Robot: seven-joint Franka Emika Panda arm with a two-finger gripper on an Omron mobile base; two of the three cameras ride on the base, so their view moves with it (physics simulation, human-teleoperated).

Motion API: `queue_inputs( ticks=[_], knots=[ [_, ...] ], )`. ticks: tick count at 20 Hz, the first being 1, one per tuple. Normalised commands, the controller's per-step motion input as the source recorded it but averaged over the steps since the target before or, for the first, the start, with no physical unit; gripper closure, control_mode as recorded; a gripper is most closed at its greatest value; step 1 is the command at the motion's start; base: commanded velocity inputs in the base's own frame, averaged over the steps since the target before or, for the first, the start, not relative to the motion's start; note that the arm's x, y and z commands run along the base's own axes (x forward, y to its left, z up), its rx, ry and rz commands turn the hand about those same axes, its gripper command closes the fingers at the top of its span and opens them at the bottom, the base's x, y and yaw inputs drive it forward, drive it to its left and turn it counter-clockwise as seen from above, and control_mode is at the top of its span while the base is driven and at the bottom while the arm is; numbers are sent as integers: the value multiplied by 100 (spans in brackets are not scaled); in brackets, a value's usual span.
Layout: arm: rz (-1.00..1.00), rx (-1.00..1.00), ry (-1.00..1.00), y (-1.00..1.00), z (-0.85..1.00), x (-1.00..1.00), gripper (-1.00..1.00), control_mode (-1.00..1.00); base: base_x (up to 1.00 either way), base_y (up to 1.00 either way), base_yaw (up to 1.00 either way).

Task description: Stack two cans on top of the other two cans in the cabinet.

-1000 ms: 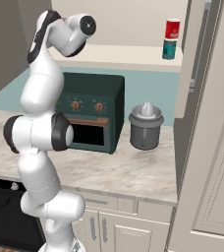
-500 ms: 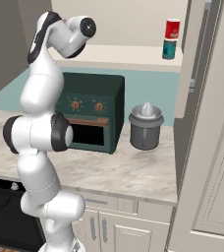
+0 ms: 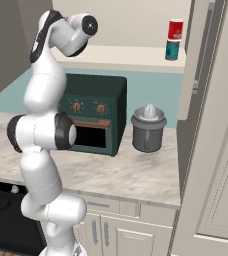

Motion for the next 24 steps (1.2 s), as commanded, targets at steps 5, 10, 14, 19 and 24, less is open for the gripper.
queue_inputs(
  ticks=[5,10,14,19,24],
  knots=[
    [0,1,2,-1,8,5,100,-100,0,0,0],
    [0,0,2,0,3,0,100,-100,0,0,0],
    [0,0,1,0,-1,0,100,-100,0,0,0],
    [0,0,0,0,-12,0,100,-100,0,0,0],
    [0,0,0,0,-23,0,100,-100,0,0,0]
  ],
)
